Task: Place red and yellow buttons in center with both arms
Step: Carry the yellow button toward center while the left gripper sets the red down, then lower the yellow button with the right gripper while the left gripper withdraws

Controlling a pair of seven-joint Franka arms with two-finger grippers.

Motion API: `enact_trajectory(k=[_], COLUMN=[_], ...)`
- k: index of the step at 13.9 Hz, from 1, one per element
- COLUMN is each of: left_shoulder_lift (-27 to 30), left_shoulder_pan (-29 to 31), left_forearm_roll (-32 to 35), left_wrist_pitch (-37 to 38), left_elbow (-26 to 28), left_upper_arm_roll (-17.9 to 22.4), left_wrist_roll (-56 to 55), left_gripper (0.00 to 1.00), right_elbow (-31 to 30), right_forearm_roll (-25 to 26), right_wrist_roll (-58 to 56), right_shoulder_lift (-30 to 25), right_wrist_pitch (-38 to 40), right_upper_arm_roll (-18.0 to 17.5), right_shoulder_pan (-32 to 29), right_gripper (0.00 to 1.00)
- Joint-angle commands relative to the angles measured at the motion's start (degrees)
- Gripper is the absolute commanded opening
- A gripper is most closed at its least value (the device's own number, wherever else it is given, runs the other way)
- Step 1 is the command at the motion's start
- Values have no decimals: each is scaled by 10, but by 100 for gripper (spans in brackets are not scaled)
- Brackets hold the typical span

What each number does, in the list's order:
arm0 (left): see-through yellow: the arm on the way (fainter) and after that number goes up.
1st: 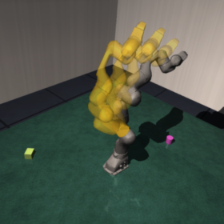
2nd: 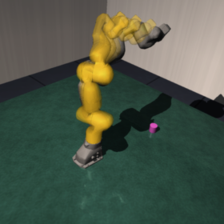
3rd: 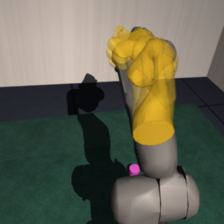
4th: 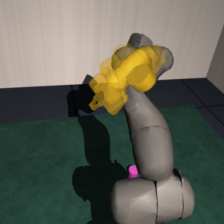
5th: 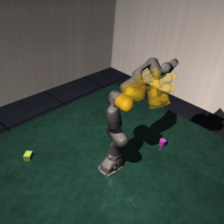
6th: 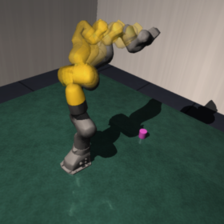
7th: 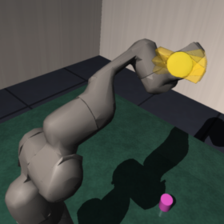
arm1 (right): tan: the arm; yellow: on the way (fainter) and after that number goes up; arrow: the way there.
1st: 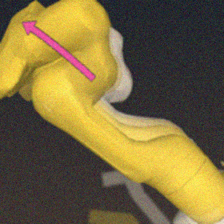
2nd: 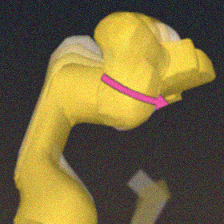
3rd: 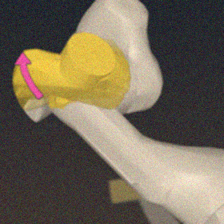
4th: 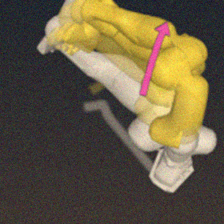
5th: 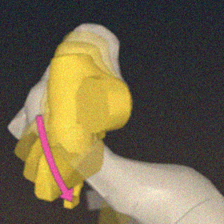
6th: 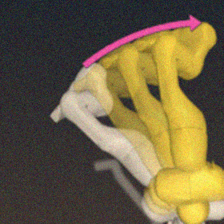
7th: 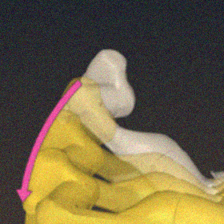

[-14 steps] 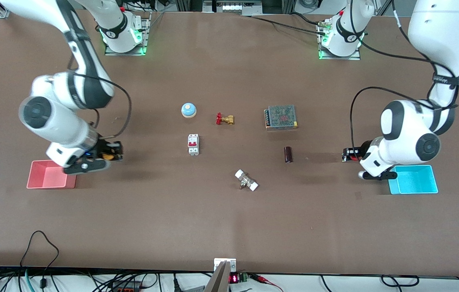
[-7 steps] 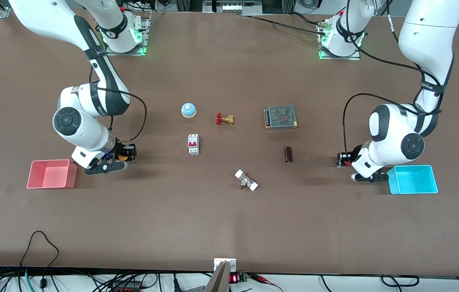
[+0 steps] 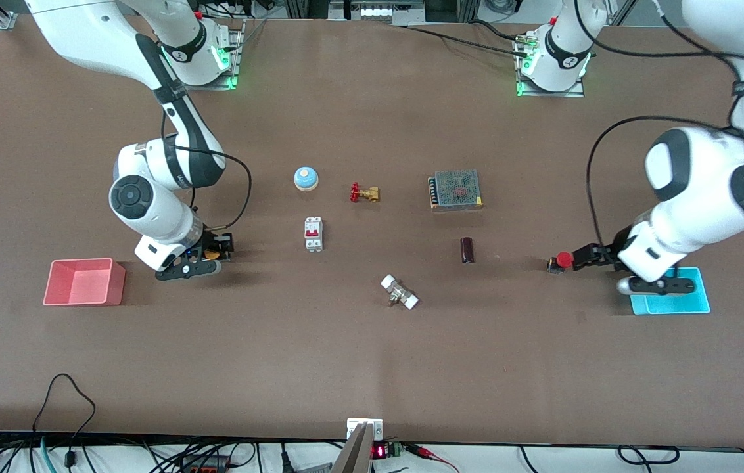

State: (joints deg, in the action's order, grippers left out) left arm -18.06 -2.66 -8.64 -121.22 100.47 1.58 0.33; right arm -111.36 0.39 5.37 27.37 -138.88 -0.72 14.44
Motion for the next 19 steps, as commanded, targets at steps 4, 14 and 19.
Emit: enact_trajectory(k=[4, 14, 19], left_shoulder_lift=[-6, 107, 109], left_shoulder_pan=[66, 114, 65], left_forearm_roll=[40, 91, 81], left_wrist_pitch=[129, 266, 283], left_elbow=[-145, -142, -143], left_upper_arm_roll=[13, -76, -33], left_wrist_roll=[6, -14, -33], left_gripper=[100, 100, 100], right_elbow=[-8, -8, -7], right_forearm_roll=[4, 3, 3], right_wrist_roll=[18, 24, 23], right_shoulder_lift=[7, 16, 15], right_wrist_pitch=[-19, -24, -23], right_upper_arm_roll=[6, 6, 7], right_shoulder_pan=[18, 24, 24], right_gripper=[24, 56, 84])
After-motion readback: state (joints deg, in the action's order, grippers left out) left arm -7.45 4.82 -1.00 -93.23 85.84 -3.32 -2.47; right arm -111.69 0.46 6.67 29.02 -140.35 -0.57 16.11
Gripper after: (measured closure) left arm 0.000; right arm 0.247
